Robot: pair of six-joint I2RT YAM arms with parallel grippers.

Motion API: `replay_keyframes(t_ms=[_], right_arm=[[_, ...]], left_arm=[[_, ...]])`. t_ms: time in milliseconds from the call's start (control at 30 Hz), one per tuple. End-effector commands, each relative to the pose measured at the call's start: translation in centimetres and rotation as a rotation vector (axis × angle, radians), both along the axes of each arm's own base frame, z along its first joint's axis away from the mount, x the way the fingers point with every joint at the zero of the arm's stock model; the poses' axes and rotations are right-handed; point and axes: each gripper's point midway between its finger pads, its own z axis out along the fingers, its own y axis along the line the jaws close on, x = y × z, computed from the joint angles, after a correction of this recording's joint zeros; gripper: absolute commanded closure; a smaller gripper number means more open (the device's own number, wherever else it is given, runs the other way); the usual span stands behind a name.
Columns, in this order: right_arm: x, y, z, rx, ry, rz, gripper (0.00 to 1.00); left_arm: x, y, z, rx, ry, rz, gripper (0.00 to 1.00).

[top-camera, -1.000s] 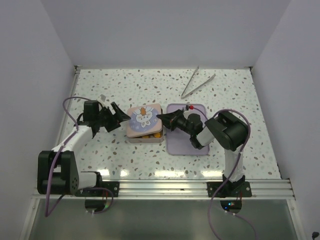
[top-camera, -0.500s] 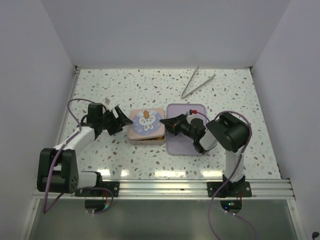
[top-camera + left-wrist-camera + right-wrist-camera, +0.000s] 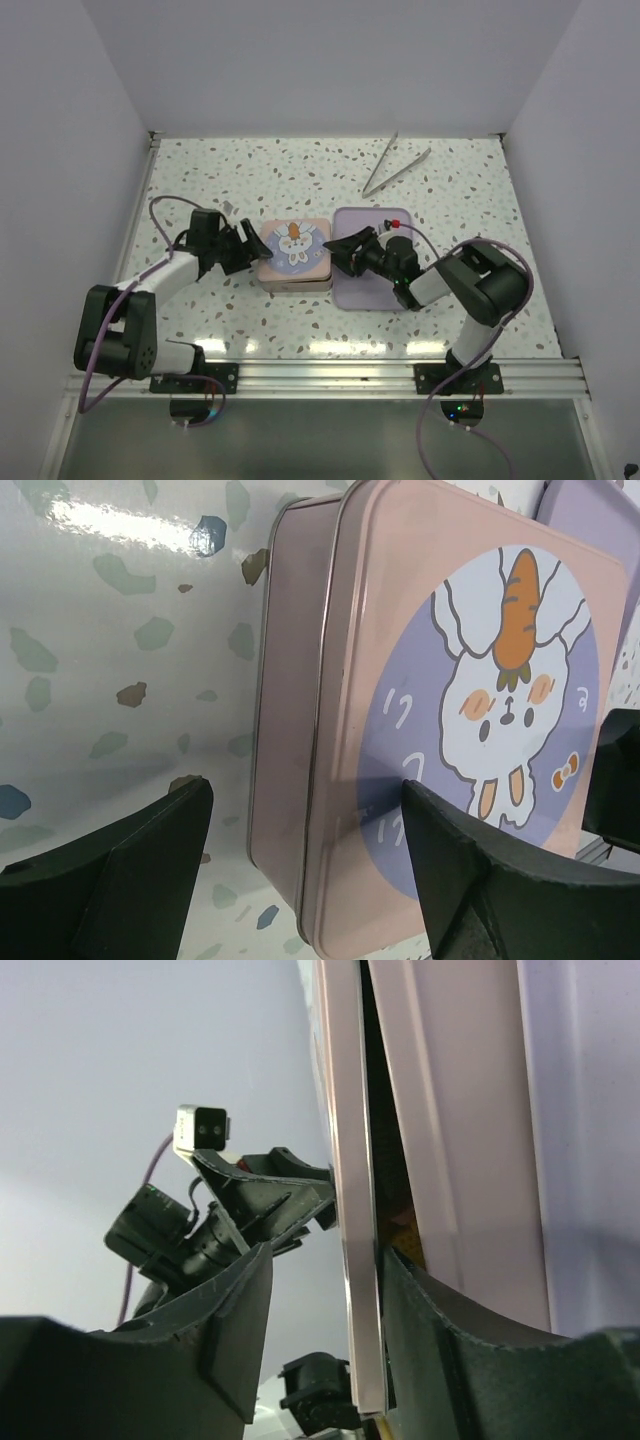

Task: Pack the cookies

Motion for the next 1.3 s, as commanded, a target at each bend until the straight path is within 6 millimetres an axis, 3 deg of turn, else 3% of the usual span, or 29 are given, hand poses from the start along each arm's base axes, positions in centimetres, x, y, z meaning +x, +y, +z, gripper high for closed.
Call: replay_keyframes(t_ms=[0,100,133,233,400,567,767,1267], right_arm=[[-0.3,-0.8,-0.1,-0.115,-0.013,0.003,0.49],[-0.7,-1.9,-0.5,-0.257,0.013,0.009,0.46],[-0.1,-2.2,0.1,-0.319,-0.033,0.006,0.46],[-0.8,-3.6,0.5,-0.442,-0.009,0.008,0.45],[-1.8,-5.5,-0.9,-0.598,0.039,0.025,0.45],[-2.1,-6.3,-1.7,-0.706,0.073,0.066,0.46],[-1.0,-4.9,-1.0,-0.669,0.033,0.087,0.5],[1.3,-0.2,0.5,-0.567,-0.053,0.158,0.47]], left_arm=[[1.0,0.2,0.5,0.042,-0.049,-0.008,0.19],[0.9,0.2,0.5,0.045,-0.049,-0.01,0.19],[0.9,0.1,0.5,0.046,-0.049,-0.013,0.19],[1.1,0.0,0.6,0.048,-0.055,-0.013,0.2],[1.4,-0.3,0.6,0.053,-0.061,-0.025,0.2],[1.7,-0.8,0.8,0.073,-0.07,-0.051,0.21],[2.2,-0.8,1.7,0.101,-0.087,-0.069,0.2],[2.4,-1.3,1.4,0.178,-0.09,-0.135,0.21]])
